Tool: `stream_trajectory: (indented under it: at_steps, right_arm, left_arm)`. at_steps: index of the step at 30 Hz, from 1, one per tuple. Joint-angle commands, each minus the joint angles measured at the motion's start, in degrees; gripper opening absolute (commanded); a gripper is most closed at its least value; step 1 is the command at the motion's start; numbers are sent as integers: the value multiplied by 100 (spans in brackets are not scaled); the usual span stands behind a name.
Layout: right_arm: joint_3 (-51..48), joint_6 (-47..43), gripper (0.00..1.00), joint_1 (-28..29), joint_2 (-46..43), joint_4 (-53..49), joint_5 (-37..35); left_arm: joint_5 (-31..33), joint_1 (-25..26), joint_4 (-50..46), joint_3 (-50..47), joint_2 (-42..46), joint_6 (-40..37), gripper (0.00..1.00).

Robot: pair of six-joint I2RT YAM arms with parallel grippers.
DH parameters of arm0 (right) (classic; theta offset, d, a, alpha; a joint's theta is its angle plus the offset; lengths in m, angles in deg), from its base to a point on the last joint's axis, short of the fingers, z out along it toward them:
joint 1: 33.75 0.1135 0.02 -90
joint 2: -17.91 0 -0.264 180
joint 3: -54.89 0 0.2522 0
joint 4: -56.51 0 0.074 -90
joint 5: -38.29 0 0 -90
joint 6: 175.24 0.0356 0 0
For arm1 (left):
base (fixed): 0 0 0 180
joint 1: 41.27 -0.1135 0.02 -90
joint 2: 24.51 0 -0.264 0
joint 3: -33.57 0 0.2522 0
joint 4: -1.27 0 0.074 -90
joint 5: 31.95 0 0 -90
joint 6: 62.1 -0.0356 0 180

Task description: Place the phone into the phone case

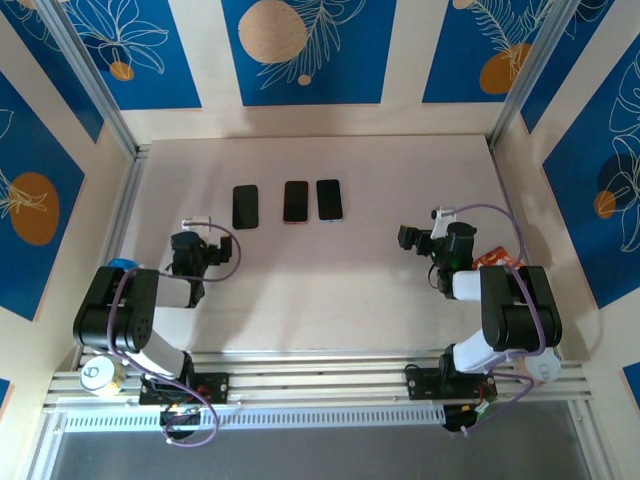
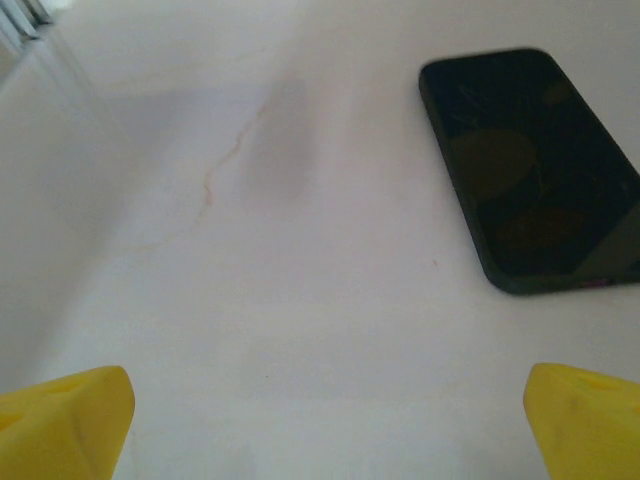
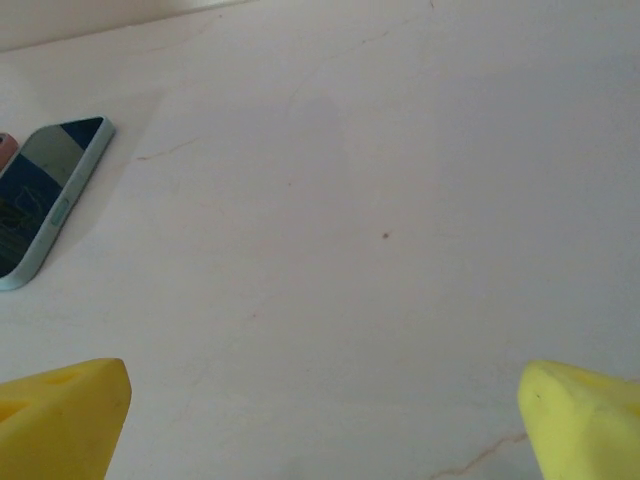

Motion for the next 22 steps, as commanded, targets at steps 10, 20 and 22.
stream_trajectory:
  at_steps: [10,20,22]
  right_arm:
    - [148,-311,99,215,8,168,-288]
    - [184,-293,99,182,25,114,-239]
    - [156,-302,99,198,8,148,-257]
  left_arm:
    - [-307,-67,714,14,2,-120,100]
    - [-348,-58,684,32,11,-148,100]
    - [-348,-59,675,26,13,-149,100]
